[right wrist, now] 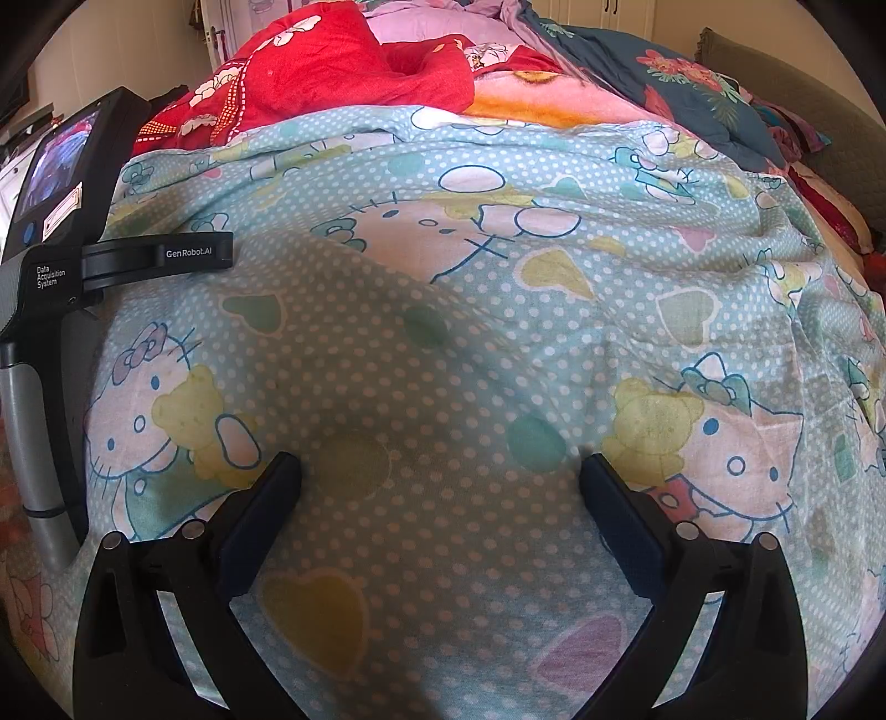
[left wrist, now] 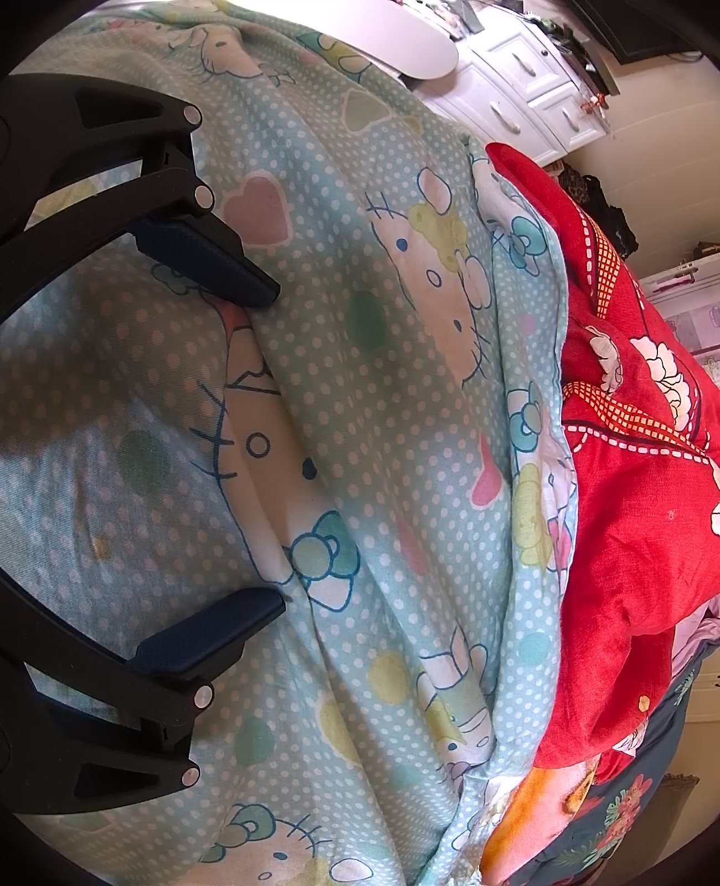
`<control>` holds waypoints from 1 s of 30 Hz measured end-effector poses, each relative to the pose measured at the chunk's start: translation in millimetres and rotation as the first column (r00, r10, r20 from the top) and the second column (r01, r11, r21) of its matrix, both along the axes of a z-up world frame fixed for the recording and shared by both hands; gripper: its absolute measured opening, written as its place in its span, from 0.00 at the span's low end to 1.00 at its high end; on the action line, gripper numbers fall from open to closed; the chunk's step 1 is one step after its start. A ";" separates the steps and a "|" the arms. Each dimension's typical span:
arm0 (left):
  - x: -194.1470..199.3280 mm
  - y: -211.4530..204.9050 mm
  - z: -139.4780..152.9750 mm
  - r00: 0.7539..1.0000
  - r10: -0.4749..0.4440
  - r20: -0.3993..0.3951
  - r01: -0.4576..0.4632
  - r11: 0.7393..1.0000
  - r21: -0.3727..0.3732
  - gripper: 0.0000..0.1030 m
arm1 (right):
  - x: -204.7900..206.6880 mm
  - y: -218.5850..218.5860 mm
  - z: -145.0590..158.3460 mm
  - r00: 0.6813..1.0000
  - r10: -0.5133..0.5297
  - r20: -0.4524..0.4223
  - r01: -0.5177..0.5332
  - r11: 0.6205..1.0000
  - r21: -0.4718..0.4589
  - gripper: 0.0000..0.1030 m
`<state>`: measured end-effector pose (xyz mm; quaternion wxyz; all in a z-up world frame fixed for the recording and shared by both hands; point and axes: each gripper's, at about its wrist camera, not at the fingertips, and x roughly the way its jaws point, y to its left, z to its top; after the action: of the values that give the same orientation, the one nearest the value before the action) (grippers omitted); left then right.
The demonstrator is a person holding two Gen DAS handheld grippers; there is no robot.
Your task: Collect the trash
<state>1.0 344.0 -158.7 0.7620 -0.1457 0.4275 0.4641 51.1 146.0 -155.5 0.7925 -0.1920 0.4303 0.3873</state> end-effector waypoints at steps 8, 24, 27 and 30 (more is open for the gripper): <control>0.4 1.7 -0.5 1.000 0.000 0.000 0.000 1.000 0.000 0.91 | -0.1 0.3 0.1 1.000 0.000 0.000 0.000 1.000 0.000 0.95; 0.3 1.3 -0.3 1.000 0.000 0.000 0.000 1.000 -0.001 0.91 | -0.5 0.1 0.7 1.000 0.000 -0.001 0.000 1.000 0.000 0.95; 0.5 1.9 -0.2 1.000 0.000 0.000 0.000 1.000 -0.001 0.91 | -0.7 -0.8 0.5 1.000 0.003 0.002 -0.003 1.000 0.008 0.95; -0.2 1.0 -0.5 1.000 0.000 0.000 0.000 1.000 -0.001 0.91 | 1.9 -2.4 -0.2 1.000 0.009 -0.013 -0.009 1.000 0.029 0.95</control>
<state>0.8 345.0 -159.3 0.7619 -0.1461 0.4277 0.4639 53.1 143.6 -155.7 0.7906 -0.1800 0.4291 0.3981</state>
